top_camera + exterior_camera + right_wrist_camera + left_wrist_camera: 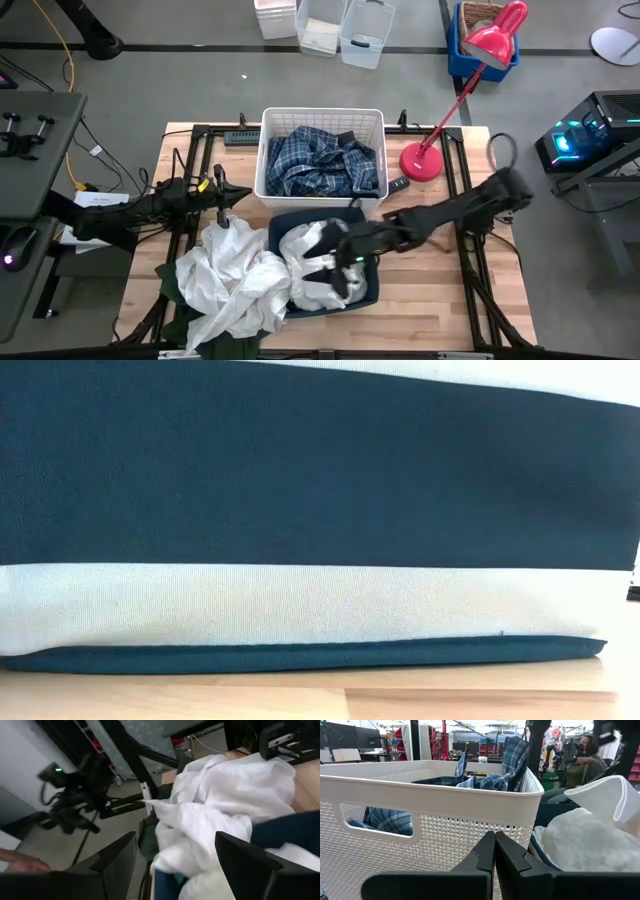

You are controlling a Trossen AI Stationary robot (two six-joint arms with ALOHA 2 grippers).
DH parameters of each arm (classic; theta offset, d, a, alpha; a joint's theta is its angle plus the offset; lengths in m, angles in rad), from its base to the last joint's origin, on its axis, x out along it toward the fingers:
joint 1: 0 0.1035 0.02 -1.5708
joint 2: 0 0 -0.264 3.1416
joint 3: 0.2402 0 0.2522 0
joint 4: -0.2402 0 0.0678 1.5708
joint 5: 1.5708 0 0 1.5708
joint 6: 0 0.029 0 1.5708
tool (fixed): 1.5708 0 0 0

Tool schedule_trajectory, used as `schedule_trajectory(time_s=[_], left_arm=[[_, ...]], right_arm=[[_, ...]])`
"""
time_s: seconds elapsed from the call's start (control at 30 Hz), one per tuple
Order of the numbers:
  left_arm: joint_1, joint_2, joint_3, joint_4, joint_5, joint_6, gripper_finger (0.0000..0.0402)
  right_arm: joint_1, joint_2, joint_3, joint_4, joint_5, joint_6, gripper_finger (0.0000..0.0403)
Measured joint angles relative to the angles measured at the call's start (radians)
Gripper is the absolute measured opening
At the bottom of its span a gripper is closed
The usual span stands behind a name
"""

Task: Sort clothes
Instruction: Put the white shirt into the blue laundry bin

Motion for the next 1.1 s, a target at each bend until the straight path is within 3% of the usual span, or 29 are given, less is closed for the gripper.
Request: schedule_trajectory(time_s=[0.27,0.47,0.6,0.7,1.0,1.1], left_arm=[[0.0,0.0,0.0,0.0,0.0,0.0,0.0],[0.0,0.0,0.0,0.0,0.0,0.0,0.0],[0.0,0.001,0.0,-0.001,0.0,0.0,0.0],[0.0,0.003,0.0,-0.004,0.0,0.0,0.0],[0.0,0.005,0.0,-0.004,0.0,0.0,0.0],[0.0,0.005,0.0,-0.004,0.0,0.0,0.0]], right_arm=[[-0.007,0.372,0.446,-0.115,-0.002,-0.261,0.0265],[-0.036,0.63,0.815,-0.291,0.046,-0.293,0.0265],[-0.056,0.633,0.725,-0.215,0.021,-0.264,0.0265],[-0.06,0.633,0.713,-0.293,0.009,-0.274,0.0265],[-0.033,0.631,0.72,-0.408,-0.024,-0.601,0.0265],[-0.021,0.633,0.717,-0.462,0.014,-0.651,0.0265]])
